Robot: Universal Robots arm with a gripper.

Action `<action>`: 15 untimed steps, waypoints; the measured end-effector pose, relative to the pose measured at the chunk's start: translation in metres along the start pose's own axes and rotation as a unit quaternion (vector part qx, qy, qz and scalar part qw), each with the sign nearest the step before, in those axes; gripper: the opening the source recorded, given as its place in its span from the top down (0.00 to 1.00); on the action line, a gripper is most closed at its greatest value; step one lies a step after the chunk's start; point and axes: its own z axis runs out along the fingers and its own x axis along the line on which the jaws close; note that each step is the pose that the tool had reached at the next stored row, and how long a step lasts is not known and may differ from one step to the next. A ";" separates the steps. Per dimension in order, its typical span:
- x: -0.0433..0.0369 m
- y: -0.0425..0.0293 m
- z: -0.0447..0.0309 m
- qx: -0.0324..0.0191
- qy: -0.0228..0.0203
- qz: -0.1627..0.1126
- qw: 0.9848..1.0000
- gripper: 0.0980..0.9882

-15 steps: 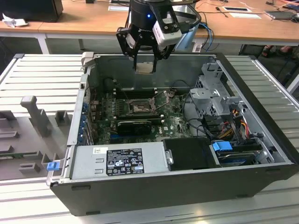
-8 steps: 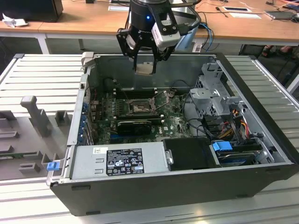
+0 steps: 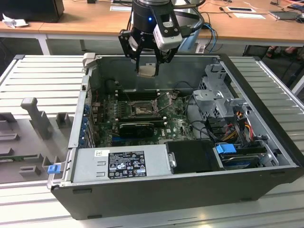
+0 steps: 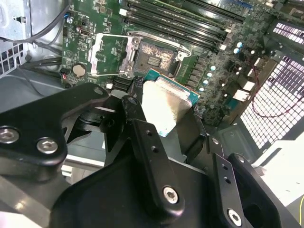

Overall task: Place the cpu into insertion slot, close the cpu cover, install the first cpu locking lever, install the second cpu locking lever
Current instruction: 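Place the cpu into insertion slot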

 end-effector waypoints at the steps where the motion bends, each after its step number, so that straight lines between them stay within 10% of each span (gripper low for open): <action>1: 0.0000 0.0000 0.0001 0.000 0.000 0.002 1.000 0.52; 15: 0.0000 0.0000 0.0004 -0.001 -0.003 0.039 0.999 0.52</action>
